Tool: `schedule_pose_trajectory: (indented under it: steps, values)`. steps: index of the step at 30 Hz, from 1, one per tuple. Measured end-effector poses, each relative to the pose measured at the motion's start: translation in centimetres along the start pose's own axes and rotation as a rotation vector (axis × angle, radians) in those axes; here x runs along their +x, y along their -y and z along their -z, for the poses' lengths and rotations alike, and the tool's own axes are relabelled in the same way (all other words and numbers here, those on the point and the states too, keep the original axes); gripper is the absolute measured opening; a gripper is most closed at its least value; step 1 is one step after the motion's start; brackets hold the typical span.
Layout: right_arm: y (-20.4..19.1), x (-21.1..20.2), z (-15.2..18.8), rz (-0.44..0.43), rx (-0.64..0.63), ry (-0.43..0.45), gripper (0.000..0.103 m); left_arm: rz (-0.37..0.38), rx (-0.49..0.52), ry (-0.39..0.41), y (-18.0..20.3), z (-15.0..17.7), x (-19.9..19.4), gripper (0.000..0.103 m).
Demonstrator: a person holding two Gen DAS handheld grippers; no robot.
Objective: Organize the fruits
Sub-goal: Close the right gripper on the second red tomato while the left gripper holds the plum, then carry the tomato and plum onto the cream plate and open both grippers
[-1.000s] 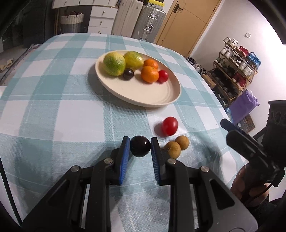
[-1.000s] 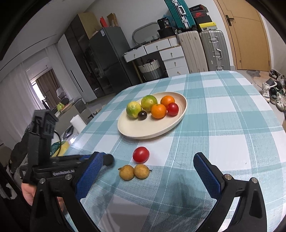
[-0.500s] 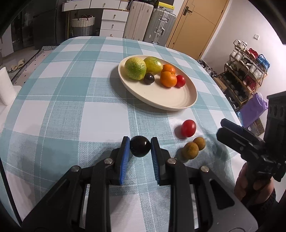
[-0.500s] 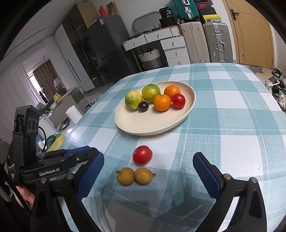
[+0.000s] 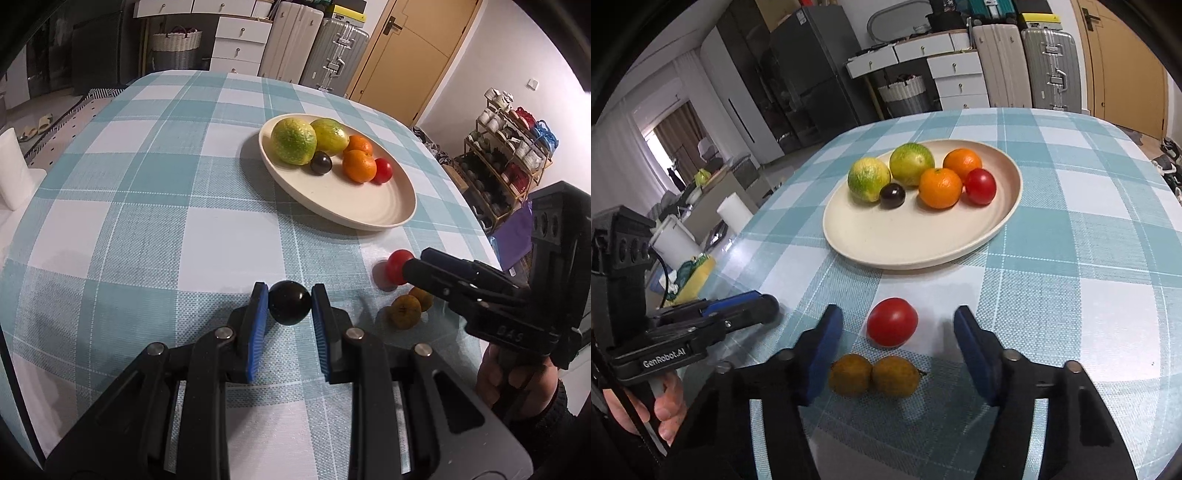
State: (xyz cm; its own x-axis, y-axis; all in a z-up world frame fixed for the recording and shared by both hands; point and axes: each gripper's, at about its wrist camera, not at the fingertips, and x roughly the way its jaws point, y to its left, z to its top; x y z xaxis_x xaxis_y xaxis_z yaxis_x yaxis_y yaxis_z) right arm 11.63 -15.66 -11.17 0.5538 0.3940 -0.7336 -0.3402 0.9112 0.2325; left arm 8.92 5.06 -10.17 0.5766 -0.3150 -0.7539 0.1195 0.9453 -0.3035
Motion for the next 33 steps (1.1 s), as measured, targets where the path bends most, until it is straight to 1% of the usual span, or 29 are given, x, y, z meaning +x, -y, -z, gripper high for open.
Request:
schedule_pose_trajectory:
  steps: [1, 3, 5, 6, 8, 10, 15, 21, 27, 33]
  values:
    - [-0.2, 0.2, 0.0, 0.003, -0.009, -0.007, 0.056, 0.001, -0.002, 0.000, -0.1, 0.0, 0.0, 0.021]
    - [-0.4, 0.5, 0.0, 0.011, -0.018, -0.013, 0.055, 0.001, -0.005, 0.000, -0.1, 0.0, 0.1, 0.021]
    - [-0.5, 0.7, 0.0, 0.022, -0.031, -0.019, 0.047, 0.003, -0.005, -0.002, -0.2, 0.0, 0.1, 0.021]
    - [-0.6, 0.8, 0.0, 0.027, -0.036, -0.023, 0.045, 0.002, -0.006, -0.001, -0.2, 0.0, 0.1, 0.021]
    - [-0.7, 1.2, 0.1, 0.013, -0.035, -0.041, 0.034, 0.002, -0.005, -0.002, -0.2, 0.0, 0.1, 0.021]
    - [-0.6, 1.4, 0.1, 0.007, -0.028, -0.046, 0.032, 0.000, -0.008, -0.001, -0.3, 0.0, 0.1, 0.021]
    - [-0.5, 1.5, 0.2, -0.001, -0.021, -0.044, 0.031, 0.001, -0.007, 0.000, -0.3, 0.0, 0.1, 0.021]
    - [-0.1, 0.8, 0.1, -0.026, 0.007, -0.014, 0.031, 0.002, -0.003, 0.010, -0.1, -0.5, -0.2, 0.021]
    - [0.2, -0.9, -0.3, -0.067, 0.029, 0.040, 0.031, 0.015, 0.004, 0.019, 0.4, -1.6, -0.6, 0.021]
    - [0.2, -2.4, -1.1, -0.084, 0.025, 0.089, 0.031, 0.037, 0.026, 0.030, 1.5, -3.4, -0.5, 0.021]
